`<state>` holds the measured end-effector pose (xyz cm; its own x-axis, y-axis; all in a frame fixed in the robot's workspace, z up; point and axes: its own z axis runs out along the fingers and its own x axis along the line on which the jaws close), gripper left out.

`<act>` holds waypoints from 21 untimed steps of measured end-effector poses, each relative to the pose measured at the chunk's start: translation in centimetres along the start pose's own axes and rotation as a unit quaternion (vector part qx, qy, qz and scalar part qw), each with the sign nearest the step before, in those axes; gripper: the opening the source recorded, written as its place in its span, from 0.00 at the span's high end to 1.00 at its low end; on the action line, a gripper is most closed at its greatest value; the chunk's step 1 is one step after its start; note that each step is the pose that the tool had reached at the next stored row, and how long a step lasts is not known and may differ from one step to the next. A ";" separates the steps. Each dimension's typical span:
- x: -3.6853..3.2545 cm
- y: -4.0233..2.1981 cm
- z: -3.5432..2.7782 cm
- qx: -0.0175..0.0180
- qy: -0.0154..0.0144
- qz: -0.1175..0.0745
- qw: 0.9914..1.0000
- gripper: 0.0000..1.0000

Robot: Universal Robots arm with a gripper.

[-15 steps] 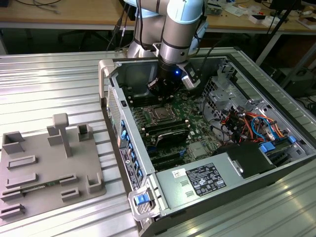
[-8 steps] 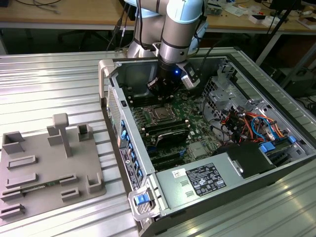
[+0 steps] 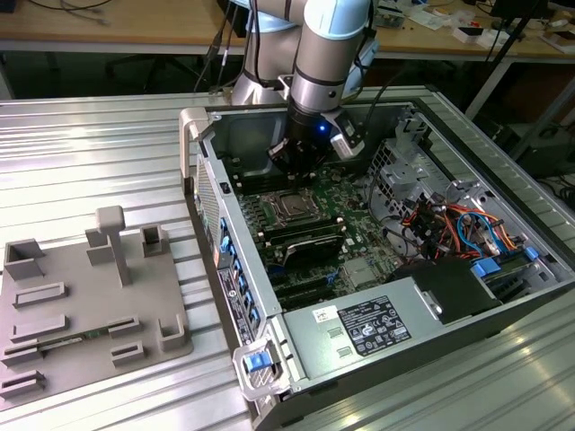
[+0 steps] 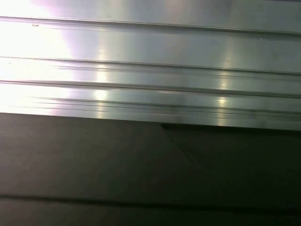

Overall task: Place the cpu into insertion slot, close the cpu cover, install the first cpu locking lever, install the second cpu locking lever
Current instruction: 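Install the first cpu locking lever, then install the second cpu locking lever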

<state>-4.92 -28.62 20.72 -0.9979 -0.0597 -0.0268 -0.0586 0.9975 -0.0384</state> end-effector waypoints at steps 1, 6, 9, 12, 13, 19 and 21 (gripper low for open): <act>0.00 -0.12 -0.13 0.000 0.000 0.000 1.000 0.89; 0.04 -0.74 -0.20 0.000 0.000 0.000 1.000 0.89; 0.04 -0.75 -0.20 0.000 0.000 0.000 1.000 0.89; 0.04 -0.82 -0.20 0.000 0.000 0.000 1.000 0.89; 0.04 -0.83 -0.20 0.000 0.000 0.000 1.000 0.89; 0.04 -0.84 -0.20 0.000 0.000 0.000 1.000 0.89; 0.04 -0.84 -0.29 0.000 0.000 0.000 1.000 0.89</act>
<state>-4.92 -29.45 21.03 -0.9979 -0.0596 -0.0264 -0.0586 0.9975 -0.0387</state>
